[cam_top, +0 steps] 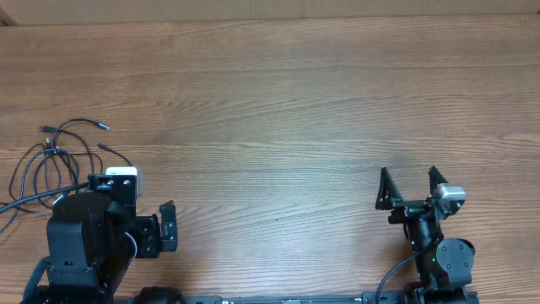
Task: Untangle cables
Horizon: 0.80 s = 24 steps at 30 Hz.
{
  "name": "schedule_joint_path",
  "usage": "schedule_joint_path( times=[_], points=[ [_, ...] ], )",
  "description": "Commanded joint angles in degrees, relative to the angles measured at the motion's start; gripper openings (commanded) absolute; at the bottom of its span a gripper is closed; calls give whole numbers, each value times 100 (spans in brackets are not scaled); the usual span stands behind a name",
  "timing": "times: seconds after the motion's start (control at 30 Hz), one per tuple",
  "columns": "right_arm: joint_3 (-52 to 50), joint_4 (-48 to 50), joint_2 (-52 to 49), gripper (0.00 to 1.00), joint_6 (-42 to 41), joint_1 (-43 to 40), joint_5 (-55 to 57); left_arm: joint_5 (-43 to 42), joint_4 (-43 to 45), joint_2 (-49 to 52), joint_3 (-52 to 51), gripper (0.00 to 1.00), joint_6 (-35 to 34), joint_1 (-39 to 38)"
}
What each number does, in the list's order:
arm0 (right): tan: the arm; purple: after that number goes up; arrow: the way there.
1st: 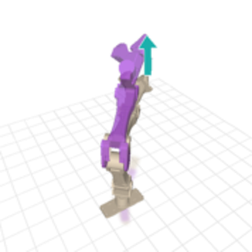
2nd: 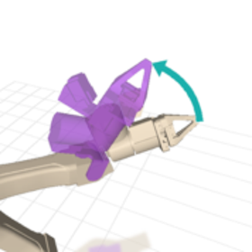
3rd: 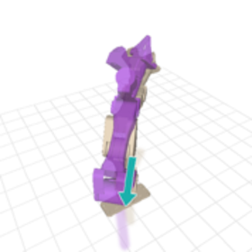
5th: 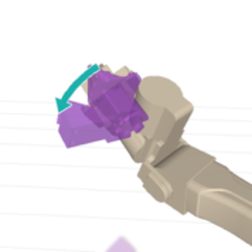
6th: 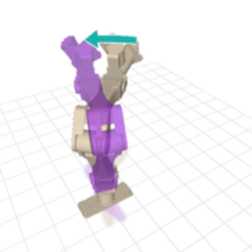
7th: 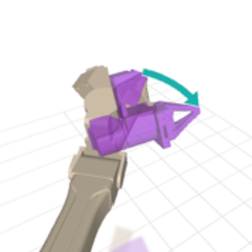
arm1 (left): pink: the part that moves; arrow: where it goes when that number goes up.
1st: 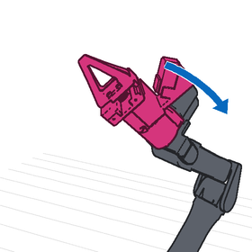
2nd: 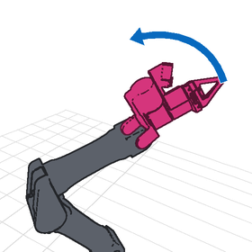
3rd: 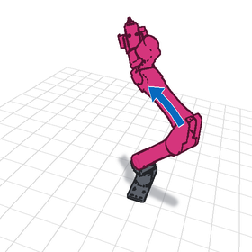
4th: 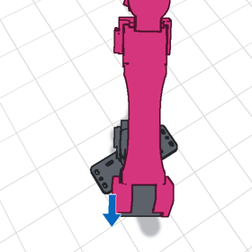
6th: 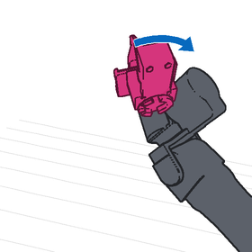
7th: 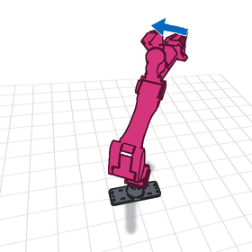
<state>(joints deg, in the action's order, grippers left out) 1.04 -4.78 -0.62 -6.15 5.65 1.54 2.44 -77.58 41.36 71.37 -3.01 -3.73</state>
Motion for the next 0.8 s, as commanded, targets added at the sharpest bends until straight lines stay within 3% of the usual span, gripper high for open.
schedule_joint_path(
  times=[0.0, 0.33, 0.47, 0.77],
  points=[
    [-59, 2, 46, 100, 417, -26, -208, 74, 22, -13, -39, 100, 66, -4],
    [-59, -4, 46, 100, 525, -26, -214, 74, 22, -13, -39, 99, 66, -4],
    [-59, 31, 48, 100, 1095, -26, -498, 74, 22, -13, -39, 100, 66, -4],
    [-59, 11, 46, 100, 1115, -26, -400, 74, 22, -13, -39, 100, 66, -4]
  ],
)
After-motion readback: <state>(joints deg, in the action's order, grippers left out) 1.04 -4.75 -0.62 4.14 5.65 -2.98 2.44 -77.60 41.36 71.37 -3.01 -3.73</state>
